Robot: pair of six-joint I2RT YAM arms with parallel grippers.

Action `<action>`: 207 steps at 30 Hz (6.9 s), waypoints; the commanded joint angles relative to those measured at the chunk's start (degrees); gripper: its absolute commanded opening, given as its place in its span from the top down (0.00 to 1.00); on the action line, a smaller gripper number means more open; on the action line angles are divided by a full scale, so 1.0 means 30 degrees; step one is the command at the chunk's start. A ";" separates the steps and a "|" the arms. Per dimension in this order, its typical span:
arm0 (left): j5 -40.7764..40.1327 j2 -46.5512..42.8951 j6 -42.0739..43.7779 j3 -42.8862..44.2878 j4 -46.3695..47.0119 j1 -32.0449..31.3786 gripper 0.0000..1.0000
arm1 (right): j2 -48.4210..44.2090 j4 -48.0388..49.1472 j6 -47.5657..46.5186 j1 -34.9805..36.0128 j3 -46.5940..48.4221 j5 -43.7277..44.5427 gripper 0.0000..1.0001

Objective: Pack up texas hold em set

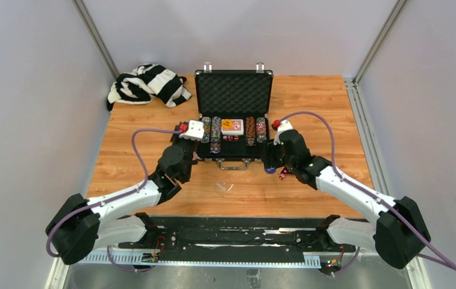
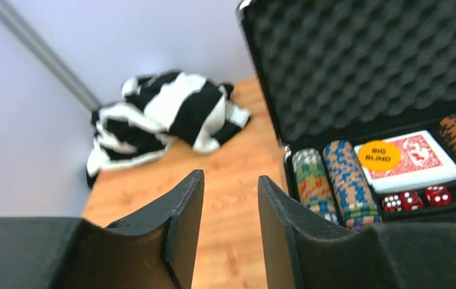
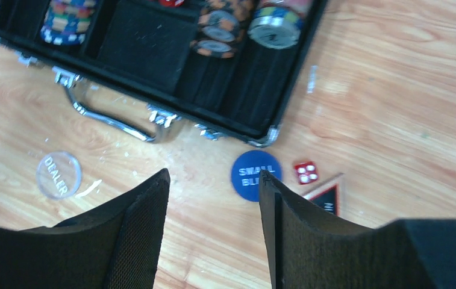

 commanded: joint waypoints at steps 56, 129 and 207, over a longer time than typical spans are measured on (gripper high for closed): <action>0.4155 -0.6014 -2.7122 -0.2410 -1.7058 2.2531 0.01 | 2.5391 -0.1529 -1.2487 1.0701 2.4688 -0.8800 0.15; 2.8544 0.2884 -3.6076 -0.6472 0.8027 1.2070 0.37 | 0.7039 0.2062 -1.0861 0.4347 0.8408 -0.9243 0.77; 1.7316 1.2333 -2.6768 0.4409 -0.3068 0.5067 1.00 | 0.2862 0.3859 -0.3900 0.0708 0.2297 -0.0816 0.21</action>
